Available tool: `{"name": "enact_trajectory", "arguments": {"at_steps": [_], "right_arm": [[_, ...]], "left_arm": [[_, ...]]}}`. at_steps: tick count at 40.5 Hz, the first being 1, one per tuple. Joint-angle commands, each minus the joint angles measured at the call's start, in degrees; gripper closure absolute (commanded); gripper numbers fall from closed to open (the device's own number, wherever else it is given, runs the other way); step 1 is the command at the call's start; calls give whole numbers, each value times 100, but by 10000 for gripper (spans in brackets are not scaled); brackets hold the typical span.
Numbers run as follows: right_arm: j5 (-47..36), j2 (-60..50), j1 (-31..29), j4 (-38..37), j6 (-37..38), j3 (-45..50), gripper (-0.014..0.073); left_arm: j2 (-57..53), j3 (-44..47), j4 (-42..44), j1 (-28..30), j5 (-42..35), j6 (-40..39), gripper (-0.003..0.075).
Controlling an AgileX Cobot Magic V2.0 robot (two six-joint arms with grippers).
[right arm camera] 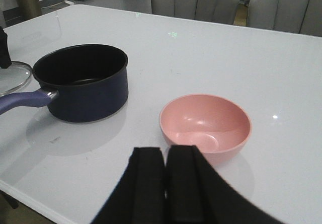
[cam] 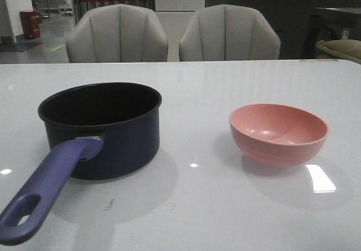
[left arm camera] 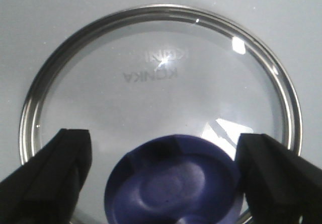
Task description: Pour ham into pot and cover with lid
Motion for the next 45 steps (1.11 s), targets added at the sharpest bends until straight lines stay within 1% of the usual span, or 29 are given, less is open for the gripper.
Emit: {"name": "enact_trajectory", "arguments": {"at_steps": [1, 7, 16, 19, 45], "right_arm": [[-410, 64, 3, 82, -57, -162, 456], [-410, 64, 3, 82, -57, -162, 456], [-410, 64, 3, 82, -57, -162, 456], [-410, 64, 3, 82, -57, -162, 456], [-410, 64, 3, 82, -57, -162, 456]], "left_arm": [[-125, -158, -76, 0, 12, -33, 214], [-59, -158, -76, -51, 72, 112, 302], [-59, -158, -76, -64, 128, 112, 377], [-59, -158, -76, -64, 131, 112, 388], [-444, -158, -176, -64, 241, 222, 388]]}}
